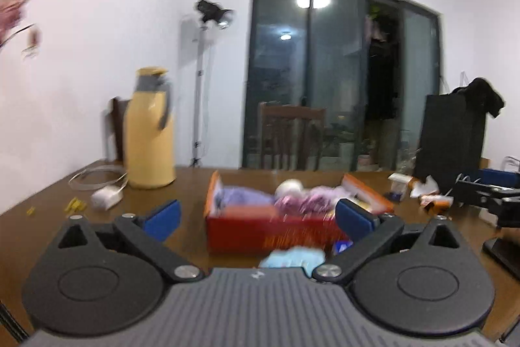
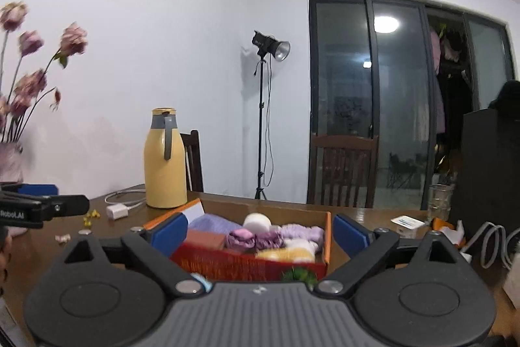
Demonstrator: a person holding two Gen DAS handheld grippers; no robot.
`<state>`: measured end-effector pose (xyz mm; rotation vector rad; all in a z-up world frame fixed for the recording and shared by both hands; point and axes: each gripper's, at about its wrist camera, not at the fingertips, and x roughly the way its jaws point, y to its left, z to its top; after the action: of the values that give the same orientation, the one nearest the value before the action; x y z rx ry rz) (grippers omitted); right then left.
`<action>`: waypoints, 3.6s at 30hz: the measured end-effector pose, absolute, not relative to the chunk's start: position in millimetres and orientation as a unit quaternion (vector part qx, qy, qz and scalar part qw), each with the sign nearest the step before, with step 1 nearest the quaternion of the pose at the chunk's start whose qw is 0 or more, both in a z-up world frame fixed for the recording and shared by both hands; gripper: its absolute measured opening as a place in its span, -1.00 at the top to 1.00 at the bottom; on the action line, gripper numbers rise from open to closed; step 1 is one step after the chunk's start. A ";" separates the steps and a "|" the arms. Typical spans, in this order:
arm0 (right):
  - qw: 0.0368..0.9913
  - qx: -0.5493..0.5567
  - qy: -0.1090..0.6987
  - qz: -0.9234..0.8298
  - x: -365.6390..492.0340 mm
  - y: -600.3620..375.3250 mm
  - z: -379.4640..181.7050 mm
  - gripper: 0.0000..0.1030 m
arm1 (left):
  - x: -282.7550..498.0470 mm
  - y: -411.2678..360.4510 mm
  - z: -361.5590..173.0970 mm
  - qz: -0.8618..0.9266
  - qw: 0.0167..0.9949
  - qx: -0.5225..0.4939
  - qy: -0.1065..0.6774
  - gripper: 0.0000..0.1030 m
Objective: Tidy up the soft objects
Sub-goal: 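Withdraw both grippers up from the box back toward the table, then close both grippers on the light-blue plush toy, then lift the blue plush toy with both grippers and lower it into the box, then open both grippers and withdraw them from the box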
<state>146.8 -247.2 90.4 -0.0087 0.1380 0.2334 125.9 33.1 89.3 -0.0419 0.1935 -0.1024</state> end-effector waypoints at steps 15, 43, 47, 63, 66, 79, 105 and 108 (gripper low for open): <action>0.985 -0.006 0.146 0.094 92.9 -234.1 24.7 -0.84 | 77.2 32.6 37.2 -0.089 0.979 -0.029 0.183 -1.00; 0.906 0.173 0.299 0.243 311.3 -172.6 -12.5 0.26 | 293.6 59.0 -0.4 -0.155 0.916 -0.194 0.316 0.26; 0.899 0.169 0.311 0.257 288.5 -181.2 -7.6 0.36 | 265.6 57.7 3.3 -0.166 0.909 -0.199 0.326 0.27; 0.890 0.215 0.303 0.265 239.3 -214.6 -9.6 -0.14 | 208.4 77.6 5.1 -0.180 0.901 -0.242 0.312 -0.17; 0.881 0.234 0.313 0.268 244.9 -204.9 -19.2 -0.11 | 209.8 76.4 -3.0 -0.197 0.890 -0.256 0.323 0.05; 0.900 0.212 0.274 0.264 244.9 -198.7 6.7 0.25 | 215.8 61.0 20.8 -0.240 0.895 -0.247 0.284 0.36; 0.901 0.090 0.361 0.222 452.8 -187.3 15.0 0.51 | 425.0 4.9 21.8 -0.233 0.899 -0.103 0.356 0.44; 0.909 0.093 0.344 0.216 443.9 -200.8 30.5 0.51 | 415.9 11.7 36.8 -0.230 0.902 -0.114 0.347 0.38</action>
<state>443.9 -200.8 30.5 0.1910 0.7095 0.4449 415.9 11.7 36.8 -0.2355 0.7168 -0.4760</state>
